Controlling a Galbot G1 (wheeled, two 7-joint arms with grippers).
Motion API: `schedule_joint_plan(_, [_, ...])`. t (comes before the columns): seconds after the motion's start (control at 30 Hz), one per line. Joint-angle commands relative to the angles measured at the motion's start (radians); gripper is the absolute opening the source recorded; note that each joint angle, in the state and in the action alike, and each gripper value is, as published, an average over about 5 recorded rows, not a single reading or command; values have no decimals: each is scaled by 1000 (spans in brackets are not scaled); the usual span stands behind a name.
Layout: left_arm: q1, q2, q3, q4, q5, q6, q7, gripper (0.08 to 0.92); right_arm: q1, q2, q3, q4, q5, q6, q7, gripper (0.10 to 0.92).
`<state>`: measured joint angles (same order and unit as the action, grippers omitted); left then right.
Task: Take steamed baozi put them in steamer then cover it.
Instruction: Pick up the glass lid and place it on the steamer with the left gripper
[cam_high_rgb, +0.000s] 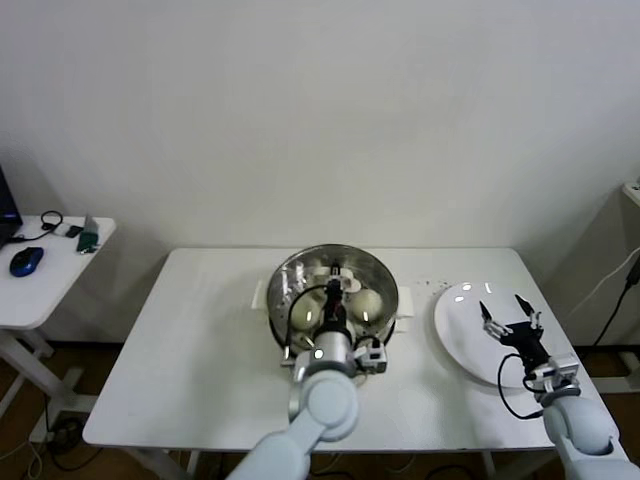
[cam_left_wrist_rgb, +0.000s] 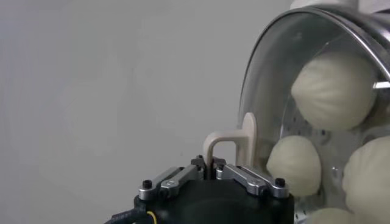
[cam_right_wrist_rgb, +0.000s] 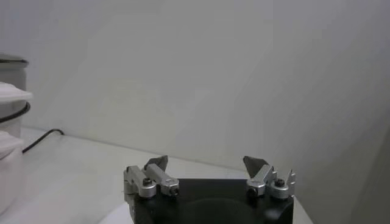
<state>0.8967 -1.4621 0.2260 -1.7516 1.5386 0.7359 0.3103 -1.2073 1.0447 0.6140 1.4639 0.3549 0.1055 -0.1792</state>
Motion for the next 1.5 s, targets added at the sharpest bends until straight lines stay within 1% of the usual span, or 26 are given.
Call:
schedule_joint_plan(0.03, [-5,-8,4,21,6,50,-8,146,-3,2,3,1,-4,2,-1,823])
schedule_joint_plan(0.63, [-14,-6,9,47,7,47,-47,146,-6,16,13,-3,-14,8,-11,823])
schedule_joint_plan(1.0, [-4,-3,9,55,-13,43,-94,146,-5,23,14,-6,-20,9,-17,823])
schedule_joint_plan(1.17, [-3,-6,8,54,-8,35,-93,146,-6,28,16,-5,-23,9,-20,823])
schedule_joint_plan(1.33, [-1,-10,4,41,-6,23,-66,146,-7,30,20,-5,-24,8,-24,823])
schedule_joint_plan(1.43, [-2,-8,6,38,-6,22,-59,174,-7,30,21,-6,-24,8,-27,823])
schedule_joint_plan(1.5, [-1,-6,8,36,-6,21,-57,221,-6,30,21,-7,-24,8,-29,823])
